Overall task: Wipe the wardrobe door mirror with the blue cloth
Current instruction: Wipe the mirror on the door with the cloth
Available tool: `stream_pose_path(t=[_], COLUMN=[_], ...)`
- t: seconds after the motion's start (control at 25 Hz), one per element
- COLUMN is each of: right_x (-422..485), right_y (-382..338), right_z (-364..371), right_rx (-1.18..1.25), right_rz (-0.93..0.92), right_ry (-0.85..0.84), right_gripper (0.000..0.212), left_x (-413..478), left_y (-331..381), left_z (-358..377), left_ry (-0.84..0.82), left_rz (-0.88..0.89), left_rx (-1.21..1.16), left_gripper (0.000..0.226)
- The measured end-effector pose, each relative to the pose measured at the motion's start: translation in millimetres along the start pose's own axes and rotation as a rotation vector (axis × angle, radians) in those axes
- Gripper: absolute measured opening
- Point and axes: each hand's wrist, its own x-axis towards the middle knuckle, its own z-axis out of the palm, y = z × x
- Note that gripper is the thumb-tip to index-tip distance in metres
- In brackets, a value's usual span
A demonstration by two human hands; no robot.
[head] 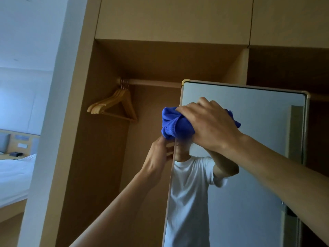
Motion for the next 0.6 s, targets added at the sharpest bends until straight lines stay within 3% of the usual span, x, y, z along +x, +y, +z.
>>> stream_pose_path(t=[0.28, 0.4, 0.6], right_x=[46.9, 39.7, -10.6], right_y=[10.1, 3.0, -30.7], right_z=[-14.6, -12.1, 4.4], right_rx=[-0.165, -0.138, -0.120], right_rz=[0.070, 0.035, -0.078], right_ry=[0.127, 0.081, -0.009], right_gripper=[0.061, 0.056, 0.048], left_x=[-4.7, -1.5, 2.7], left_y=[-7.7, -14.6, -22.1], left_z=[-5.0, -8.1, -9.8], left_ry=[0.005, 0.009, 0.090], left_rz=[-0.029, -0.074, -0.134], left_rx=[-0.058, -0.123, -0.330], left_gripper=[0.063, 0.079, 0.075])
